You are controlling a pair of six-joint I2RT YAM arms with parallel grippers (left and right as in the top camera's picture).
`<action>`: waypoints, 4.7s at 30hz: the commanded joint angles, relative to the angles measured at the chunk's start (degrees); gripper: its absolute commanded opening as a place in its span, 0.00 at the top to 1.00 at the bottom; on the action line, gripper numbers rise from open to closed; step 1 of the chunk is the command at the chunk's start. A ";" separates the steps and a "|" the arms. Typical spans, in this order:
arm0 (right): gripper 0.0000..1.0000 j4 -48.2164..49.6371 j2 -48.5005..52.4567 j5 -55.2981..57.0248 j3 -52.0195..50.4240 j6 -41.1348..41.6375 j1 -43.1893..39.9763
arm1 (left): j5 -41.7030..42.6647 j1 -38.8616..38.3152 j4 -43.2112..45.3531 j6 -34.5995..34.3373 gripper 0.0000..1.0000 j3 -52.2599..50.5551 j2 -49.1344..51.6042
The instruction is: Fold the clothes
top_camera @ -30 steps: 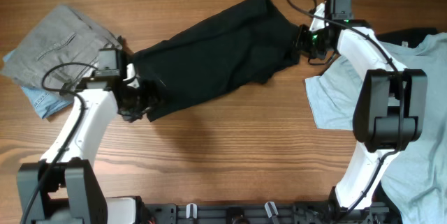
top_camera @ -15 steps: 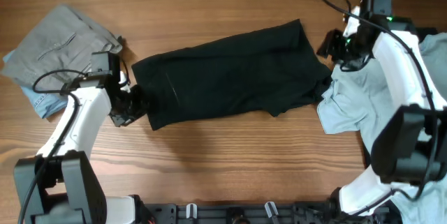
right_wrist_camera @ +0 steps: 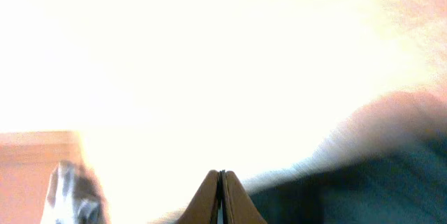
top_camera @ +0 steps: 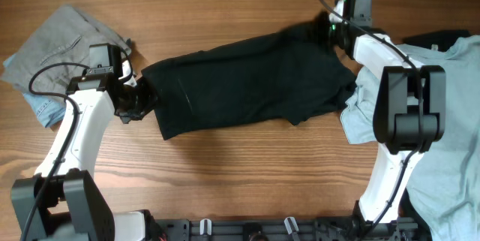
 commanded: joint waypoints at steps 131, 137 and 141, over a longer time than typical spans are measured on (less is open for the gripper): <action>0.96 -86.09 -41.72 26.93 22.77 -11.50 -8.90 | 4.28 -1.64 -8.61 7.74 0.96 8.24 -19.85; 0.94 -89.24 -39.65 29.73 22.77 -10.84 -8.90 | 1.07 -1.70 -8.72 8.09 0.96 7.74 -21.11; 0.96 -89.33 -35.74 28.44 22.77 -11.15 -8.85 | 1.09 -2.45 -7.91 8.04 0.96 6.93 -16.57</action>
